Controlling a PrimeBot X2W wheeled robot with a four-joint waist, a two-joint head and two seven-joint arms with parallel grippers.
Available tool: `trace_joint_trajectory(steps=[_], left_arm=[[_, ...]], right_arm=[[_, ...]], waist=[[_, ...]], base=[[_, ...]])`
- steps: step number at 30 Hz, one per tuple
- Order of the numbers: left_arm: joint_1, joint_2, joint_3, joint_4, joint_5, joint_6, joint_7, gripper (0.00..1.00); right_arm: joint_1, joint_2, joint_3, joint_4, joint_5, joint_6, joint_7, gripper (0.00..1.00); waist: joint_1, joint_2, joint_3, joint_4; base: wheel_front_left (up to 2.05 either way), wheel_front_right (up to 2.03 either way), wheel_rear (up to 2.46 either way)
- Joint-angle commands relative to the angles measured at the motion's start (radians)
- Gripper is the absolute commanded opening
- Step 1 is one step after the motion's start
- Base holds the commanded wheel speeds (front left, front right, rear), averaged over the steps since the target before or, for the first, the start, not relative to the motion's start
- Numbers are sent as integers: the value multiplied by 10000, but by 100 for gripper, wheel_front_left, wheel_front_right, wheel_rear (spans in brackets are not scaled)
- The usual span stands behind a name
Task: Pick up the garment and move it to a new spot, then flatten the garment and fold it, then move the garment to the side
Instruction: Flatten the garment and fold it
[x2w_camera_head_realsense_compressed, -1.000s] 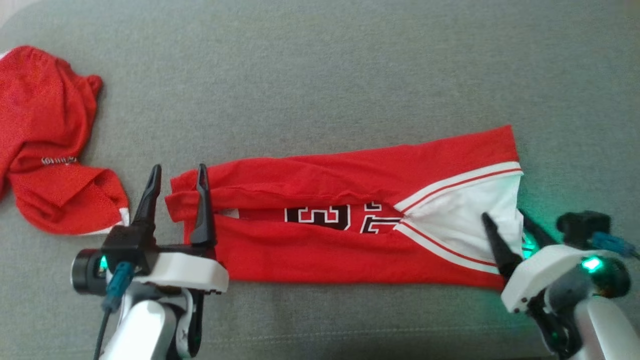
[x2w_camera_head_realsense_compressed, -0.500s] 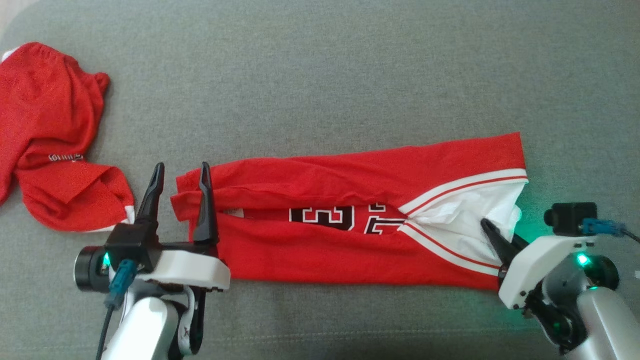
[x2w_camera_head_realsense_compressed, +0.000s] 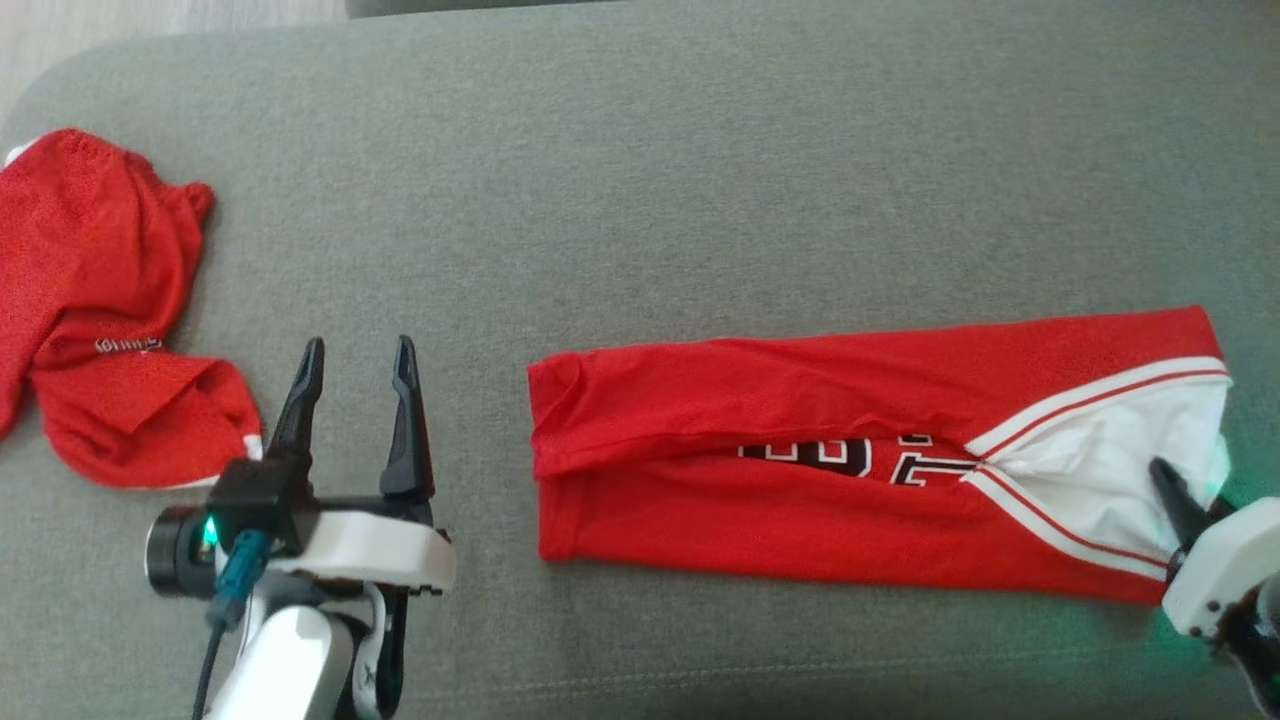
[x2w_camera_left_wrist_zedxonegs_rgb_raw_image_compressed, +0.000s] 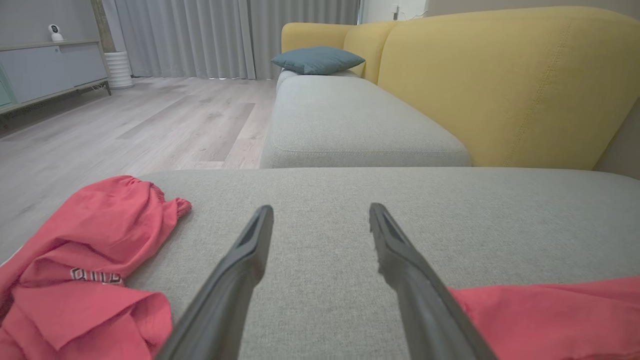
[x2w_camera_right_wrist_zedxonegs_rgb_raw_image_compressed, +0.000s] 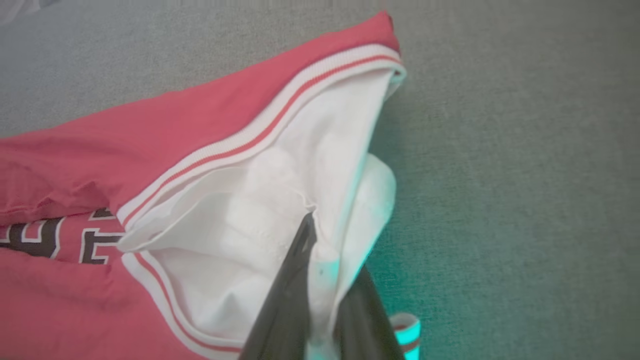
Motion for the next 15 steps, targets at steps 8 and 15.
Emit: trace_joint_trajectory(steps=[8, 15], left_arm=[[17, 147, 341, -218, -92, -29, -110, 100], [46, 154, 277, -256, -140, -40, -99, 100]], right_arm=[[-751, -646, 947, -2510, -857, 37, 513, 0], [-1860, -41, 3358, -3944, -983, 37, 1008, 0]], waist=[[0, -1, -428, -234], [0, -1, -562, -198]], base=[[0, 0, 0], [0, 0, 0]])
